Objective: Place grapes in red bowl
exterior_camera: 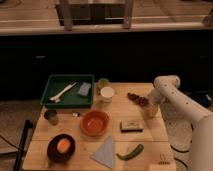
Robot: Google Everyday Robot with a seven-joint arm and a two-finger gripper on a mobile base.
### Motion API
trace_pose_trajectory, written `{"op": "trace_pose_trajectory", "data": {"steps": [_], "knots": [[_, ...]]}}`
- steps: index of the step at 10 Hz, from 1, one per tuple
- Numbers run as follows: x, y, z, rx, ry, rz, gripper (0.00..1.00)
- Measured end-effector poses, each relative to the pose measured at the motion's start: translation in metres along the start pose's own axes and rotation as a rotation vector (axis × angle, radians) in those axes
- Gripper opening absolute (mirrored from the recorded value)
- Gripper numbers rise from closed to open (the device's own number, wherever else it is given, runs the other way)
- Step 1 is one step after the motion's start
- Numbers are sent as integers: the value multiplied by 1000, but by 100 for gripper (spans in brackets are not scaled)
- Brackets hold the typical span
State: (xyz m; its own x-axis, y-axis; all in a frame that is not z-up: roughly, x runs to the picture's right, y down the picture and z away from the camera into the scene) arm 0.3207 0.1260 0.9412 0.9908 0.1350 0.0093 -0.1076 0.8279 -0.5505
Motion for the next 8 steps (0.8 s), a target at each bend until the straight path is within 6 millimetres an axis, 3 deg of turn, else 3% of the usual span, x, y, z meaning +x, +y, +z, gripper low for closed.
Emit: {"op": "trace_pose_trajectory", "data": {"steps": [8], "knots": [[1, 1, -1, 6, -2, 11, 80]]}}
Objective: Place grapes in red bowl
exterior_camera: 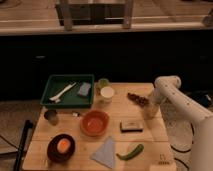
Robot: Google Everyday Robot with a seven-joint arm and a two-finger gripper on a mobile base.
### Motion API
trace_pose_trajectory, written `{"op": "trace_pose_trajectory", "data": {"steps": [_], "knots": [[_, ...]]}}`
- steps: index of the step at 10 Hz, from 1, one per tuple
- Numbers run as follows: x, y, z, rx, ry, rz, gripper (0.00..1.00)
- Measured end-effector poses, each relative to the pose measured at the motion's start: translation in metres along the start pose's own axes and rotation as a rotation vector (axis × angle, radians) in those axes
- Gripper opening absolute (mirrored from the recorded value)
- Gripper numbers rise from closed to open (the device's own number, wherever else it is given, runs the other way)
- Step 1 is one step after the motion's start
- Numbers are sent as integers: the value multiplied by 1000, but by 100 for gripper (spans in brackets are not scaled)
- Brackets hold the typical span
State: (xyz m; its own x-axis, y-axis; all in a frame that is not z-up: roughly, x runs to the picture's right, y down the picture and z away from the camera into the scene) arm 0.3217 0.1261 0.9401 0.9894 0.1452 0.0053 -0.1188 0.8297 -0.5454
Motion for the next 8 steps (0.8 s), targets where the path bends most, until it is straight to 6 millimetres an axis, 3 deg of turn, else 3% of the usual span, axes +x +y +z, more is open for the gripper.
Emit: {"op": "trace_pose_trajectory", "data": {"steps": [8], "knots": [[1, 2, -9, 28, -3, -7, 80]]}}
